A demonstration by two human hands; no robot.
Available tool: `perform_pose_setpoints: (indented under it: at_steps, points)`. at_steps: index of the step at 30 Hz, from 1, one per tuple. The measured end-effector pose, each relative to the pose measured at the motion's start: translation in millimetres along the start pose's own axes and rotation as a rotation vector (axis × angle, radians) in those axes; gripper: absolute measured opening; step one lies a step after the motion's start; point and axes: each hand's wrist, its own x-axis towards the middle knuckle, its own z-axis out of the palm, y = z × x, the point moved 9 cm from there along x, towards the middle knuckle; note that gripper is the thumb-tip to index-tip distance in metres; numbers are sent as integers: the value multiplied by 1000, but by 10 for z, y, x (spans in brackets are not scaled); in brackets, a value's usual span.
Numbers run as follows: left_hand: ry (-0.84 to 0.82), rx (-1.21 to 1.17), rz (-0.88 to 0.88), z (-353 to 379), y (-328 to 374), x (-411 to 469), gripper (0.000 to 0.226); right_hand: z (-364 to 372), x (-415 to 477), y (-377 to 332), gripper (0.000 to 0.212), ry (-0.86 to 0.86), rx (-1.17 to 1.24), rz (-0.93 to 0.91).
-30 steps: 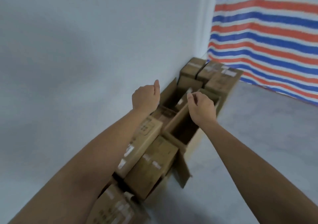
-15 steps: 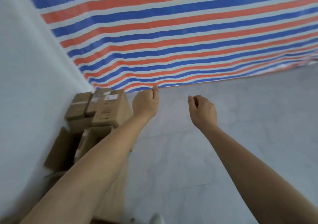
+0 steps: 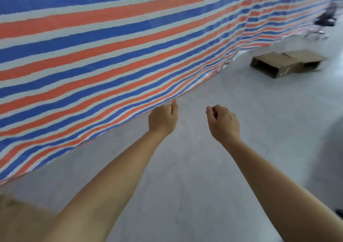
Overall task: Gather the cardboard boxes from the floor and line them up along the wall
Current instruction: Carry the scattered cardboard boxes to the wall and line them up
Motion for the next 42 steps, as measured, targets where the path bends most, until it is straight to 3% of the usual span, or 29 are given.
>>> perform_pose_setpoints:
  at_steps: [9,17,23,28,34,42]
  points:
    - [-385,-110,47,3043,1176,1702,60,-730,2061,2246,40,259,6,285]
    - [-435,-102,67,4929,2017,3436,62,-1213,4397,3418,42,270,33,347]
    - [-404,-68,-9,5989,2027,4776,61,-1079,6088,3926,42,230,20,343]
    - [-317,-175,11,6774,2144,5884,25,-829,7568,4375,43,231,5,322]
    - [-421,-53,46,8390,2425,7594,53,-981,9513,4974,44,264,0,356]
    - [-540,-127,83,10509,3197,9144,63,-1478,11479,6351,43,353,-14,424]
